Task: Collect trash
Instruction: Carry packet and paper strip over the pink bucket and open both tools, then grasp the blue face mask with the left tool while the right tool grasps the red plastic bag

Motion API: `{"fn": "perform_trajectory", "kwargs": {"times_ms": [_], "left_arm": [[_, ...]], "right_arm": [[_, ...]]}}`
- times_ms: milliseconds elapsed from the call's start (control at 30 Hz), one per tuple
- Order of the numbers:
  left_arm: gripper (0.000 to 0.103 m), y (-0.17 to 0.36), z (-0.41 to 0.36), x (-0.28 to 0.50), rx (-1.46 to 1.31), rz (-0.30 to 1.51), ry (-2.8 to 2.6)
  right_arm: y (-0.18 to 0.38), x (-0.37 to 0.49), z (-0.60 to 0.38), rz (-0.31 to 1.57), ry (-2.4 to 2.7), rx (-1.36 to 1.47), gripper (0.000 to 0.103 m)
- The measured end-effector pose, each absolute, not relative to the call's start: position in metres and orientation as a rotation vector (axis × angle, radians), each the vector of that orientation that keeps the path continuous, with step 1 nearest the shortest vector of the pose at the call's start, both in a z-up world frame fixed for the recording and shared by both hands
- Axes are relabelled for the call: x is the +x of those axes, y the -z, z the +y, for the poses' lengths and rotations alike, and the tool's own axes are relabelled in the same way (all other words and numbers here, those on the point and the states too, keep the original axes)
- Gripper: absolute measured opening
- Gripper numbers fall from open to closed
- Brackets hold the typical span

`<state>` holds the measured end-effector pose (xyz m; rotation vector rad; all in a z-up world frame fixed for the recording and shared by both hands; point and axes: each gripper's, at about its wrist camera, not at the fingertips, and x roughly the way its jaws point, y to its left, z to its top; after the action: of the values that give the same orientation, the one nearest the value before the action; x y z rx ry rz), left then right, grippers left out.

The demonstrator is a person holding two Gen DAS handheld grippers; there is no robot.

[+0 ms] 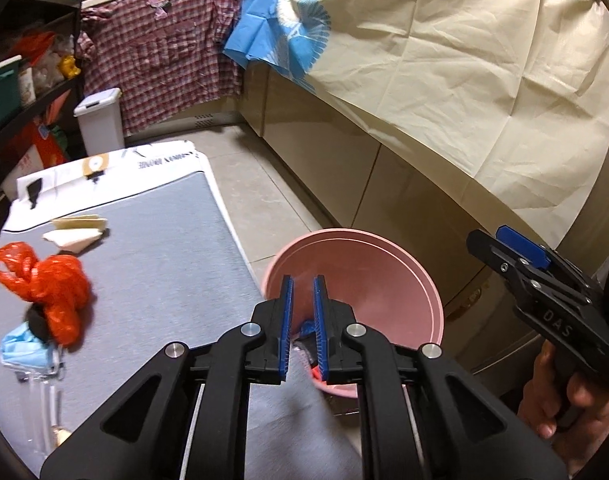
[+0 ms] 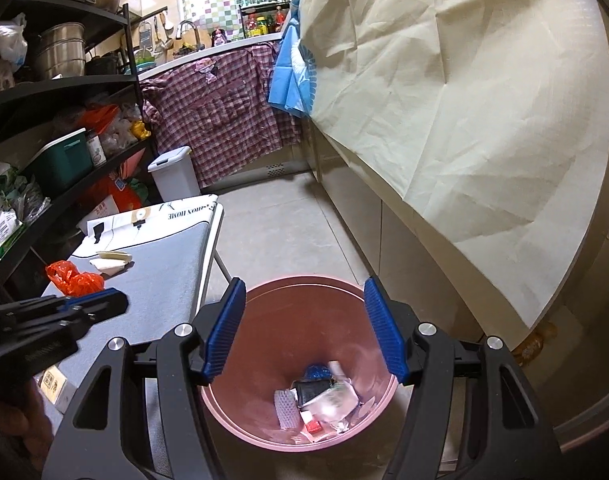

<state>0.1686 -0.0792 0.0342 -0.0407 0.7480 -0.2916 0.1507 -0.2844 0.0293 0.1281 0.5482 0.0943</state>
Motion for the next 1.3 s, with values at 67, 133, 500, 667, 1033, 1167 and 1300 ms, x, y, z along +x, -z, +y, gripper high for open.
{"fn": "perform_trajectory", "kwargs": {"times_ms": [67, 133, 500, 667, 1033, 1167, 1300], "left_arm": [[0.01, -0.04, -0.069, 0.161, -0.037, 0.737, 0.279], [0.01, -0.046, -0.056, 0.154, -0.041, 0.729, 0.265], [0.01, -0.078, 0.033, 0.116, -0.026, 0.688, 0.167], [0.01, -0.088, 0.079, 0.103, -0.019, 0.669, 0.108], [0.01, -0.064, 0.165, 0.099, -0.156, 0.682, -0.037], [0.01, -0.048, 0.186, 0.105, -0.206, 0.707, -0.082], [0.01, -0.038, 0.203, 0.113, -0.22, 0.721, -0.125]], "right_arm": [[-0.03, 0.149, -0.281, 0.544, -0.103, 0.118, 0.061], [-0.032, 0.146, -0.276, 0.538, -0.112, 0.108, 0.06], [-0.04, 0.133, -0.244, 0.54, -0.217, 0.087, 0.027], [-0.046, 0.131, -0.223, 0.551, -0.283, 0.12, 0.022], [-0.045, 0.14, -0.145, 0.556, -0.413, 0.094, 0.022], [-0.041, 0.149, -0.108, 0.56, -0.461, 0.072, 0.022], [-0.035, 0.163, -0.069, 0.567, -0.519, 0.057, 0.022]]}}
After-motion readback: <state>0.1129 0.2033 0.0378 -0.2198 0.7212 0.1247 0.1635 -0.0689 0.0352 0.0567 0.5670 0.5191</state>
